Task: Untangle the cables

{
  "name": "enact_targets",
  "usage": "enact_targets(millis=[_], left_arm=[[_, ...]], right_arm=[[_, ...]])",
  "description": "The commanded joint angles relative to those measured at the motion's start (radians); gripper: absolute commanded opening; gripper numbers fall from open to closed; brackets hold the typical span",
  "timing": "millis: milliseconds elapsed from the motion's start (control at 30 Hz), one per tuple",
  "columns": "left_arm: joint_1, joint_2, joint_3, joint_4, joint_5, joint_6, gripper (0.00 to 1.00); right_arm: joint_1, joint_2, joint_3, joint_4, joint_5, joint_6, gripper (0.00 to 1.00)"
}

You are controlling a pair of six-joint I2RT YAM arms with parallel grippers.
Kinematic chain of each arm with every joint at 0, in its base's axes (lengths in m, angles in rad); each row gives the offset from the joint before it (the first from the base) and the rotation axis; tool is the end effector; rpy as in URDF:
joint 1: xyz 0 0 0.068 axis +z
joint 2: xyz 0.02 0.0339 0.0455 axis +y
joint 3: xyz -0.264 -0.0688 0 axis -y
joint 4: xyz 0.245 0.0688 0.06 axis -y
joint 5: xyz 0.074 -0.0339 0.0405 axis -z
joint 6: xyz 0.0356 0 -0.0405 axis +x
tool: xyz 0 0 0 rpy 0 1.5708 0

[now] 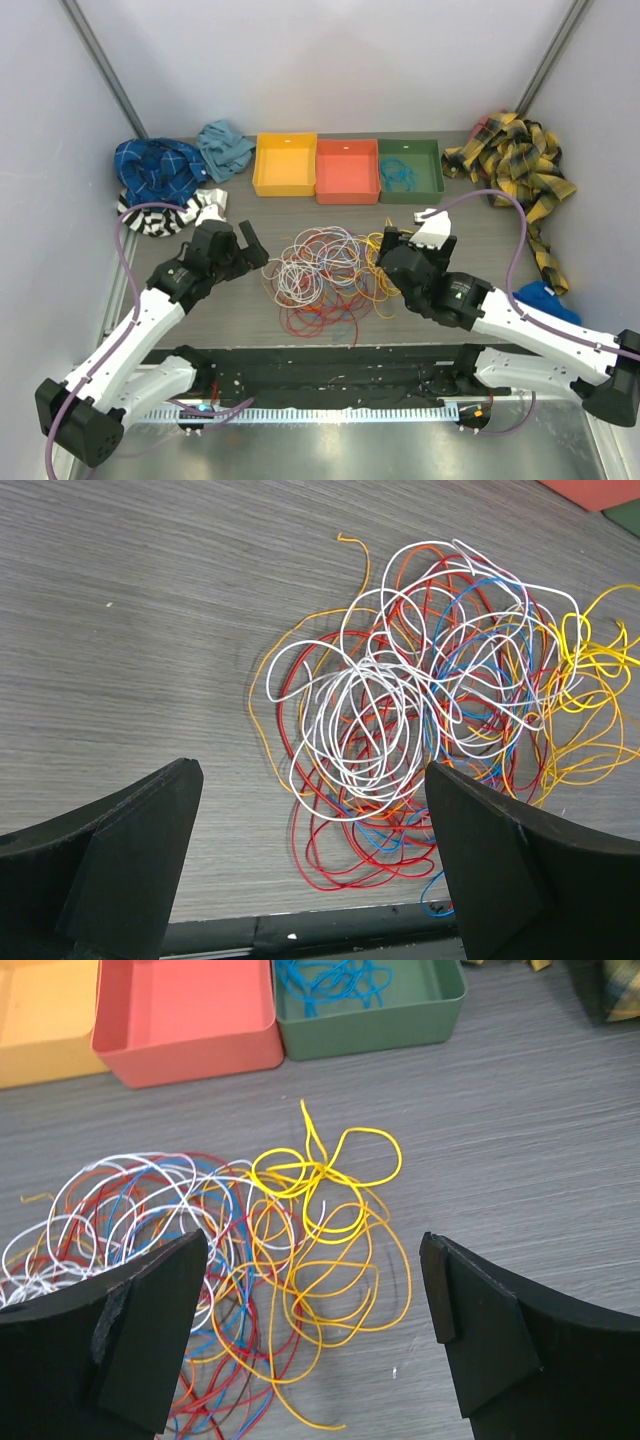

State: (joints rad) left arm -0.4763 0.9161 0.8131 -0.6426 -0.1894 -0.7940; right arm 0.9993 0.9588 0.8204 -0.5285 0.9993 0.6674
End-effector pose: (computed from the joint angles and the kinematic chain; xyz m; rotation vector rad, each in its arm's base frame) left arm 0.1712 -0.0808 0.2835 -0.4656 2.2920 -0.4282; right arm 0.1293 0.1457 0.2975 0.1777 1.9037 -0.0142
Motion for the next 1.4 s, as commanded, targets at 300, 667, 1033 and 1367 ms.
enact_targets(millis=[300, 667, 1033, 1367], left_arm=[[0.005, -0.013, -0.012, 0.067, 0.037, 0.033, 1.0], [0.005, 0.033, 0.011, 0.054, 0.016, 0.073, 1.0], [-0.028, 0.383, 0.15, 0.123, 0.033, 0.107, 0.98], [-0.028, 0.244, 0.149, 0.061, -0.015, 0.076, 0.96]], right_arm=[[0.005, -0.028, -0.021, 0.065, 0.07, -0.025, 0.96], [0.005, -0.009, -0.035, 0.059, 0.004, -0.055, 0.95], [0.004, 0.041, -0.043, 0.073, 0.012, -0.06, 0.95], [-0.159, 0.374, 0.068, 0.292, -0.234, -0.146, 0.87]])
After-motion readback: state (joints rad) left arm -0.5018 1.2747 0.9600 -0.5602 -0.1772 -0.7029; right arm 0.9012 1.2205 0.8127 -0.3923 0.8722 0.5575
